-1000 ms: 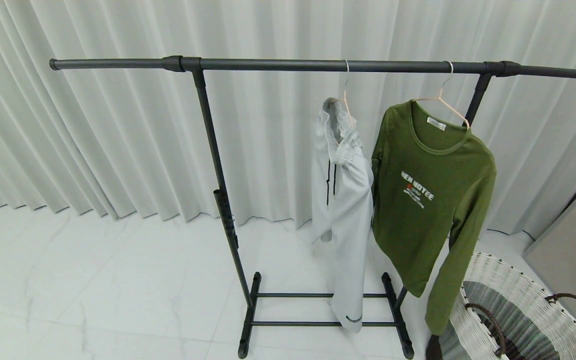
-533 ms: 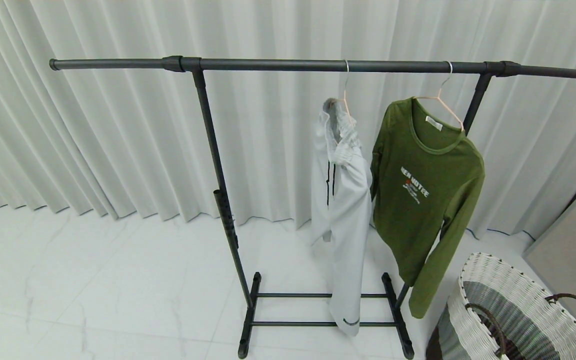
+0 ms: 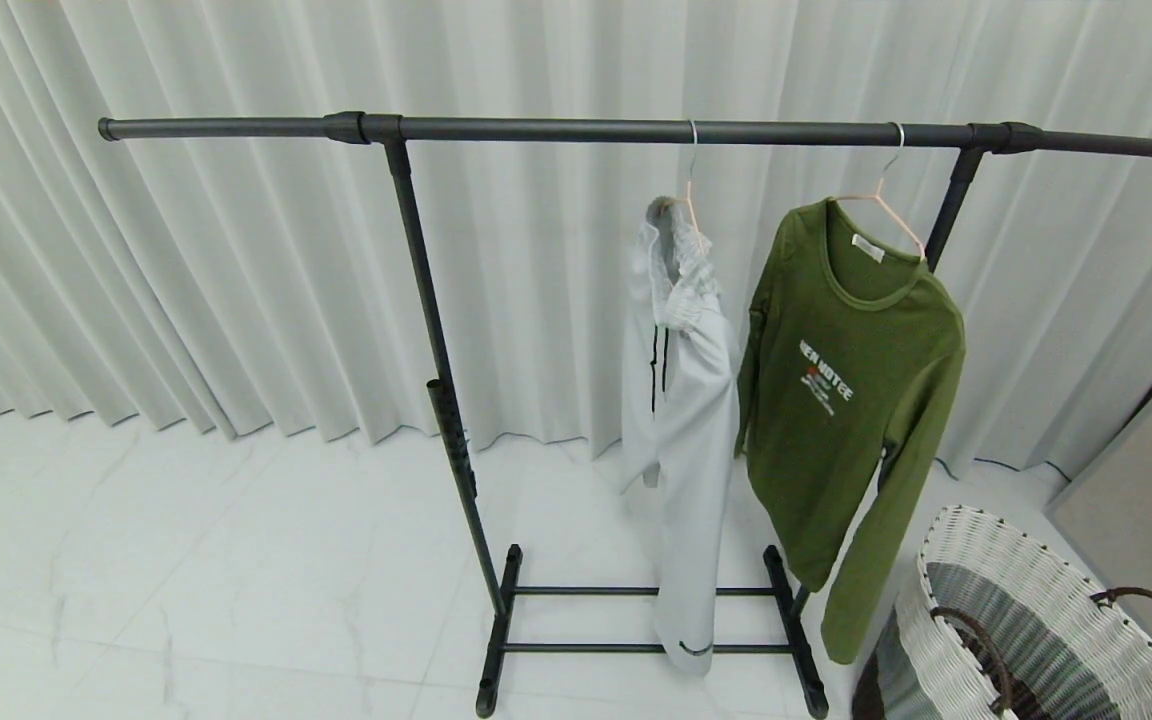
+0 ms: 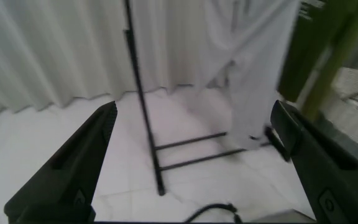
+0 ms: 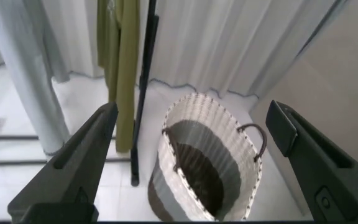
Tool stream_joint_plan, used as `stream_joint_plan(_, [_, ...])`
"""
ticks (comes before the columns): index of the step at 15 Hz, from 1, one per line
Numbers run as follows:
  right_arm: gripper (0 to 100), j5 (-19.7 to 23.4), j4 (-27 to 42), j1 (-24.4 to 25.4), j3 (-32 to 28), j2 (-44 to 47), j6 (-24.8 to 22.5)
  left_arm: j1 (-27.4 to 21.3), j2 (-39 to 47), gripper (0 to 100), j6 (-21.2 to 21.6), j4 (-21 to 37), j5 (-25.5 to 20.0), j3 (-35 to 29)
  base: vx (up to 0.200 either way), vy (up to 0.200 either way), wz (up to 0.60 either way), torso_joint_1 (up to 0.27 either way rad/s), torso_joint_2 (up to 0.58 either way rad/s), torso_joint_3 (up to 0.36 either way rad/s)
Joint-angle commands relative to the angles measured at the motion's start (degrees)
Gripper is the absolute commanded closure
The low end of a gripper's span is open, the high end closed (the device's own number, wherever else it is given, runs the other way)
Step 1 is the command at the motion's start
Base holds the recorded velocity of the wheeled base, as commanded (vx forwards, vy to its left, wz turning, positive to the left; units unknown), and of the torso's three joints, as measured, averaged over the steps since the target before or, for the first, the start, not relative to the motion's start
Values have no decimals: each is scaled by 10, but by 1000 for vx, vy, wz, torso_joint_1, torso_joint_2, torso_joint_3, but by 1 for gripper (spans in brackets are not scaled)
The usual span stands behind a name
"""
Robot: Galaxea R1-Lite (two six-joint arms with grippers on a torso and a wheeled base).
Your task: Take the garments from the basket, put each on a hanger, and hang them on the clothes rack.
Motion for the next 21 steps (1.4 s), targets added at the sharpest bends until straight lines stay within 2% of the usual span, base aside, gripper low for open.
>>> stream_joint_plan(1, [0,9,1,0,0,3,5,3,-12,0,-38,-2,65,2,0,0,0,0,0,0])
stream_joint_plan(3, [0,97,3,0,0,3,6,3,-12,0,-58,1,53,2,0,0,0,0,0,0])
stream_joint_plan(4, [0,123,6,0,0,3,6,3,-12,0,-55,6,41,2,0,0,0,0,0,0])
stream_joint_plan(5, [0,163,44,0,-4,3,6,0,-12,0,-45,11,30,2,0,0,0,0,0,0])
stream_joint_plan(7, [0,195,62,0,-10,4,3,0,-12,0,-46,12,30,2,0,0,0,0,0,0])
stream_joint_plan(8, [0,197,60,0,-10,3,4,0,-12,0,-49,12,30,2,0,0,0,0,0,0])
stream_joint_plan(10, [0,187,55,0,-8,3,2,0,-12,0,-55,12,31,2,0,0,0,0,0,0])
stream_joint_plan(11, [0,85,35,0,-1,3,5,0,-12,0,-55,12,31,2,0,0,0,0,0,0])
stream_joint_plan(12, [0,4,18,0,0,4,8,0,-12,0,-55,12,31,2,0,0,0,0,0,0])
stream_joint_plan(13, [0,-14,36,0,0,4,24,0,-12,0,-55,12,31,2,0,0,0,0,0,0])
stream_joint_plan(14, [0,-14,59,2,0,7,53,0,-12,0,-56,12,31,2,0,0,0,0,0,0])
stream_joint_plan(15, [0,-13,57,23,0,12,52,0,-12,0,-56,12,31,2,0,0,0,0,0,0])
stream_joint_plan(16, [0,-13,57,75,0,-3,48,0,-12,0,-56,12,31,2,0,0,0,0,0,0])
stream_joint_plan(17, [0,-12,57,84,0,-9,48,0,-12,0,-56,12,31,2,0,0,0,0,0,0])
stream_joint_plan(21, [0,-13,57,53,0,-51,67,0,-12,0,-56,12,31,2,0,0,0,0,0,0])
